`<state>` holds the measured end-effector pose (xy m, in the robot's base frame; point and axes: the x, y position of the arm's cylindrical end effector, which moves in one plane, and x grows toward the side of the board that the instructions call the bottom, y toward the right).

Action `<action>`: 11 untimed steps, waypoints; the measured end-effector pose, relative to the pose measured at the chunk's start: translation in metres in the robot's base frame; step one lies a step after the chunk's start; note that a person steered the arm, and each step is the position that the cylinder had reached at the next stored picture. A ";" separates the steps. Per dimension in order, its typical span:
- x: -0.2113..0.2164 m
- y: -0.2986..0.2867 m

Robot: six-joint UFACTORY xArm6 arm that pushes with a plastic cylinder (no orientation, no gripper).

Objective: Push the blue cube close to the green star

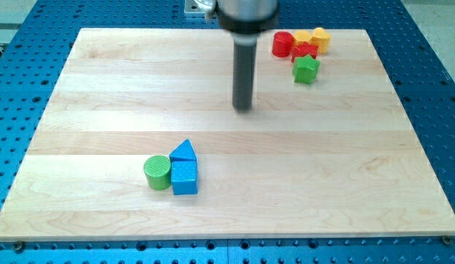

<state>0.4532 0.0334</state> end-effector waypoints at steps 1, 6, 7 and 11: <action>0.123 0.006; 0.043 -0.023; 0.066 0.017; -0.011 0.087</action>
<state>0.4426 0.1207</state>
